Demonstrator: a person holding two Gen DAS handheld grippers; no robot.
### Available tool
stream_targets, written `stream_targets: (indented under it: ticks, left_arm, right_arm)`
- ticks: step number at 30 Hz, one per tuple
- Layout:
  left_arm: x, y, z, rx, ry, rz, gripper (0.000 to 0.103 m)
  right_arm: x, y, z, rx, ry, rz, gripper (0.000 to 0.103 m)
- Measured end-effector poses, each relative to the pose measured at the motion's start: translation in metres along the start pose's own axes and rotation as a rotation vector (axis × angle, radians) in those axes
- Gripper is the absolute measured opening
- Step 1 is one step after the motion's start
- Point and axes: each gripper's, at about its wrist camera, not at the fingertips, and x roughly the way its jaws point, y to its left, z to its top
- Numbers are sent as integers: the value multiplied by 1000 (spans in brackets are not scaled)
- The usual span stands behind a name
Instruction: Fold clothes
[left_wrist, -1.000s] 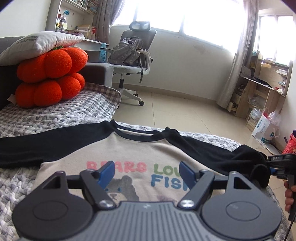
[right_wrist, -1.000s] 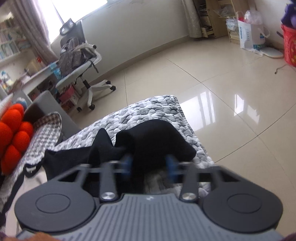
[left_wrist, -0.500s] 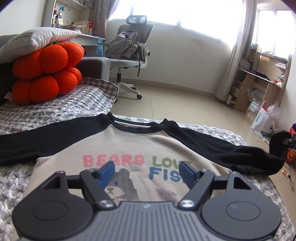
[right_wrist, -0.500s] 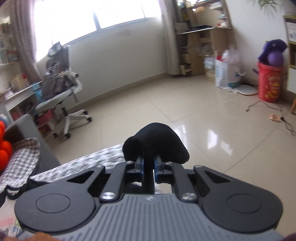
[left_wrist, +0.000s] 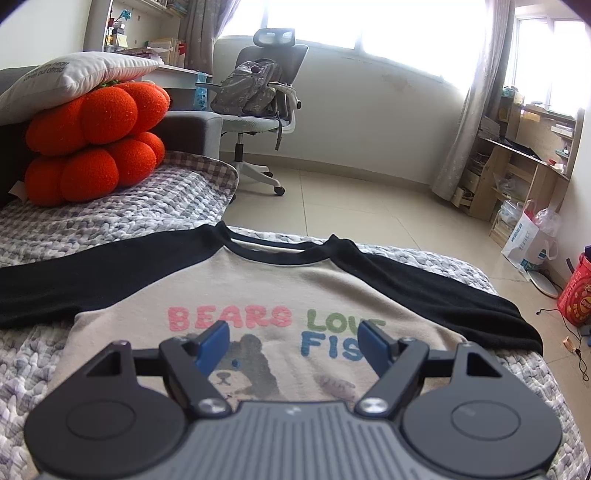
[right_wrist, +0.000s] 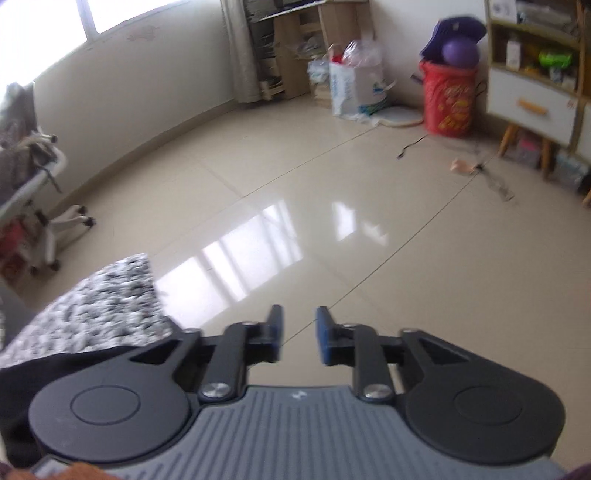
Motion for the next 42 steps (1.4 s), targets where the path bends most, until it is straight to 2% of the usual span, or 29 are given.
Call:
stream_targets:
  ticks: [1, 2, 10, 13, 17, 20, 23, 25, 28, 32, 37, 42]
  left_arm:
    - [0, 0, 0, -1, 1, -1, 78]
    - [0, -1, -1, -1, 2, -4, 78]
    - [3, -11, -5, 30, 9, -13, 77]
    - [3, -14, -7, 42, 18, -32, 77]
    - [1, -19, -9, 67, 34, -79, 77]
    - [0, -25, -9, 90, 46, -114, 77]
    - [4, -31, -2, 108, 61, -128, 77]
    - [7, -36, 5, 135, 80, -139, 77]
    - [12, -48, 18, 230, 77, -154, 76]
    - [23, -65, 34, 360, 83, -187, 76]
    - [55, -86, 52, 439, 103, -233, 76]
    - [101, -96, 70, 467, 110, -275, 75]
  right_arm:
    - [-1, 0, -1, 8, 9, 28, 53]
    - [0, 2, -3, 12, 23, 56, 54]
    - [-2, 49, -16, 26, 176, 307, 54]
    - [0, 60, -22, 52, 226, 375, 54]
    - [2, 66, -25, 55, 232, 392, 54]
    - [1, 66, -21, 40, 198, 385, 54]
    - [0, 67, -15, 20, 178, 442, 54]
    - [6, 72, -7, -3, 196, 500, 54]
    - [14, 78, 10, -51, 206, 560, 54]
    - [20, 70, 26, -142, 154, 648, 54]
    - [42, 47, 29, -190, 131, 760, 54]
    - [65, 32, 25, -216, 126, 849, 54]
